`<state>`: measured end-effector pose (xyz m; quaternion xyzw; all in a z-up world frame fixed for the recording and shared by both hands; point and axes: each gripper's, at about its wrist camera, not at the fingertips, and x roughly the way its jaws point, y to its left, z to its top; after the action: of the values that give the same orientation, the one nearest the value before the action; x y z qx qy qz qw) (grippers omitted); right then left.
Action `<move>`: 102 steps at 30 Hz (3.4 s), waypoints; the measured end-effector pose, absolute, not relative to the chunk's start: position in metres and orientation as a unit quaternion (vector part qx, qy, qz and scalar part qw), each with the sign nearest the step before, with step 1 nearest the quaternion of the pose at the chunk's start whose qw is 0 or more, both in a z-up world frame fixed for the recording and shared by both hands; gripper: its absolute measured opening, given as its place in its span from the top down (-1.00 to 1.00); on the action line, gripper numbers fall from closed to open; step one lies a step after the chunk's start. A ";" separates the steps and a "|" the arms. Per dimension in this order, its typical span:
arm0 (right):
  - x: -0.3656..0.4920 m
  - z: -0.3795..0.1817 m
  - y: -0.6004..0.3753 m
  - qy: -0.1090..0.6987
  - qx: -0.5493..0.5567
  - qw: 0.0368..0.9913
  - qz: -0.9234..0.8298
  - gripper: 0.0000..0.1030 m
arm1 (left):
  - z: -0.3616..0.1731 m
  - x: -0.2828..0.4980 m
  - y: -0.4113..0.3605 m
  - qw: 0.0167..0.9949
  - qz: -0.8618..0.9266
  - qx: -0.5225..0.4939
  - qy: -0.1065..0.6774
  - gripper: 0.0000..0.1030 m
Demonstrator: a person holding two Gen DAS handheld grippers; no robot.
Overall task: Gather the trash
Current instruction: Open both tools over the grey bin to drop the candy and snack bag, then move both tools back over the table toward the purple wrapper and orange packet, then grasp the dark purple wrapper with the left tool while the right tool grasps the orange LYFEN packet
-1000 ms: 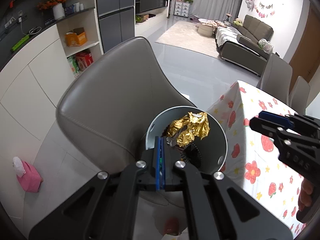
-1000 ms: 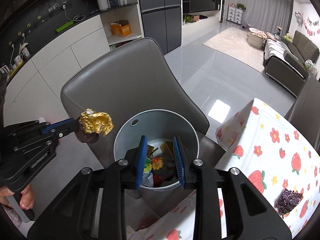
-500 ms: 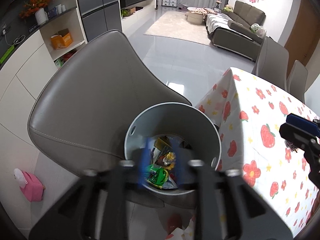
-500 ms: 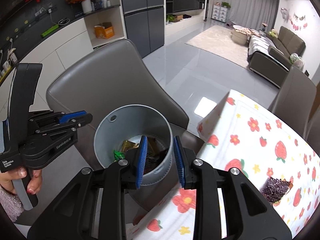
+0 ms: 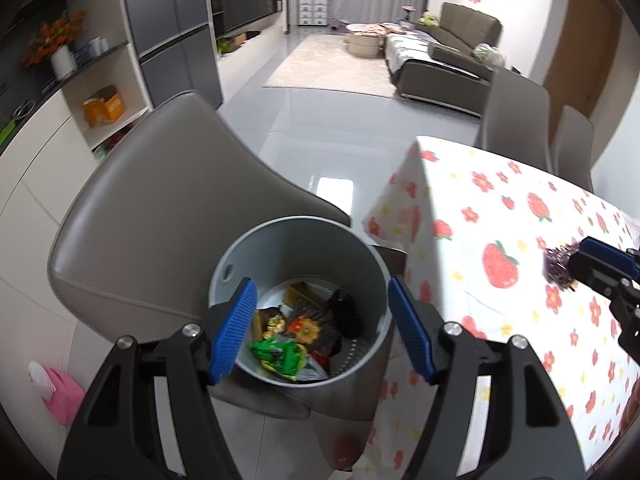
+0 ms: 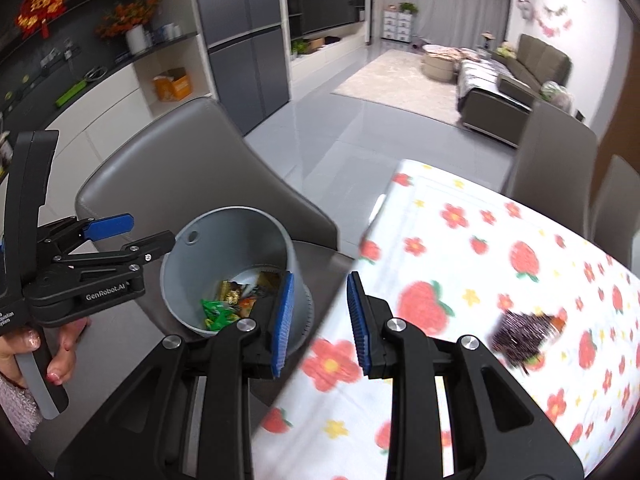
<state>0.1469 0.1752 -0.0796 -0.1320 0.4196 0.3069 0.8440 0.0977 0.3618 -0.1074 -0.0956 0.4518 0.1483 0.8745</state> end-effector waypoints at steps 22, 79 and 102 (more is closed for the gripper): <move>0.193 -0.087 -0.066 0.447 -0.051 0.887 0.107 0.31 | -0.120 0.193 0.129 0.881 -0.052 0.005 0.470 -0.33; 0.317 -0.243 -0.059 0.557 -0.021 0.824 0.100 0.07 | -0.223 0.298 0.084 0.848 -0.062 -0.014 0.526 0.72; 0.284 -0.182 -0.040 0.502 -0.050 0.846 0.172 0.82 | -0.194 0.270 0.108 0.859 -0.037 -0.036 0.509 0.72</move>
<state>0.2840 -0.0403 -0.1823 -0.0500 0.5021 0.1721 0.8460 0.2702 0.1085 -0.1945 -0.0365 0.5091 -0.0373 0.8591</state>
